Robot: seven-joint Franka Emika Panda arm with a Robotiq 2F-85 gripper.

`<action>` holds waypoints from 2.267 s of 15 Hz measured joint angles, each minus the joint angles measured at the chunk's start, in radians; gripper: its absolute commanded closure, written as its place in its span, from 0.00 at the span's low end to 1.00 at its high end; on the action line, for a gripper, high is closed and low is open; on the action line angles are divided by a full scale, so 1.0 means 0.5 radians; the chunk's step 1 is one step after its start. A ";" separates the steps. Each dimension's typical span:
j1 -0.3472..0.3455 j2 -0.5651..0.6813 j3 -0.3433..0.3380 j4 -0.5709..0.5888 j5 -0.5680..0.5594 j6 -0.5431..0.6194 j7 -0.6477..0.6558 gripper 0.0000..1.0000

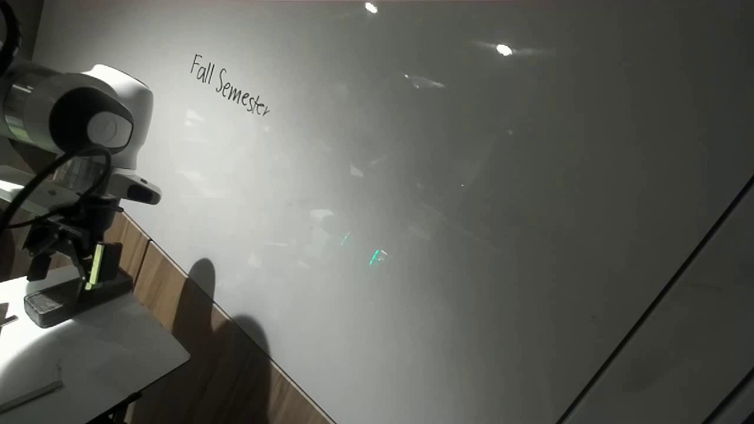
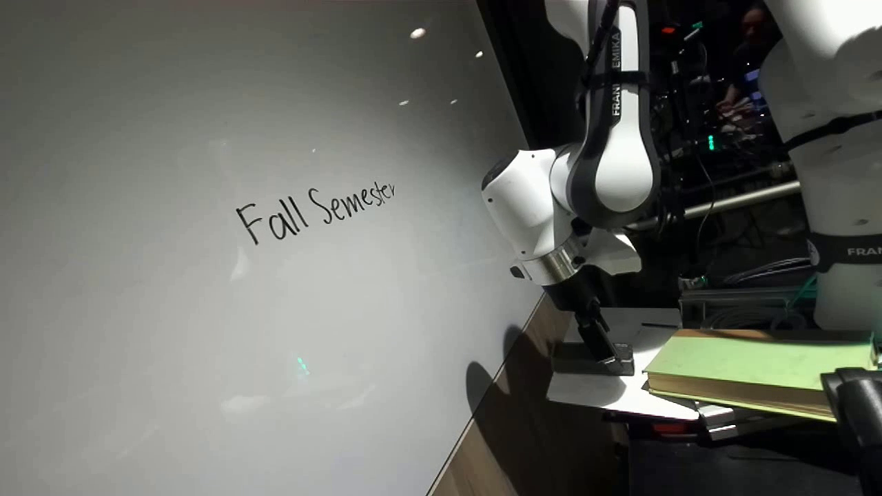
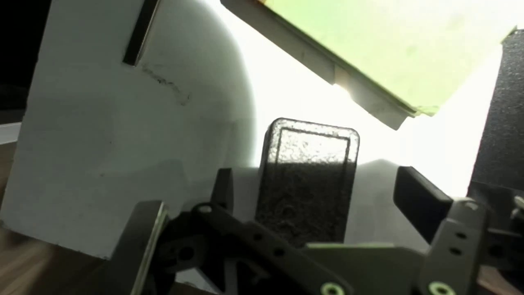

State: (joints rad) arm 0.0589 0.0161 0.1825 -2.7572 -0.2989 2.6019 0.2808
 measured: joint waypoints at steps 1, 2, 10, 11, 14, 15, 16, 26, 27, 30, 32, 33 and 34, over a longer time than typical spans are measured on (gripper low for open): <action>0.001 0.018 -0.011 0.000 -0.001 0.020 0.000 0.00; 0.001 0.032 -0.026 0.000 -0.002 0.035 0.000 0.00; 0.001 0.086 -0.109 0.000 -0.006 0.121 -0.001 0.63; 0.002 0.089 -0.111 0.000 -0.006 0.127 -0.001 0.69; 0.012 0.090 -0.112 0.001 -0.006 0.131 -0.001 0.69; 0.022 0.089 -0.112 0.002 -0.006 0.131 -0.001 0.69; 0.037 0.088 -0.112 0.004 -0.006 0.131 -0.001 0.69; 0.093 -0.393 -0.115 0.039 0.026 -0.008 -0.074 0.69; 0.082 -0.501 -0.121 0.029 0.036 -0.049 -0.104 0.69; 0.041 -0.807 -0.145 0.037 0.064 -0.184 -0.195 0.69; 0.014 -0.965 -0.163 0.058 0.085 -0.236 -0.236 0.69; 0.001 -1.027 -0.170 0.078 0.101 -0.253 -0.251 0.69; -0.009 -1.071 -0.174 0.111 0.114 -0.266 -0.260 0.69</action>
State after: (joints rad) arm 0.0543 -0.5192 0.0957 -2.7017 -0.2420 2.4687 0.1507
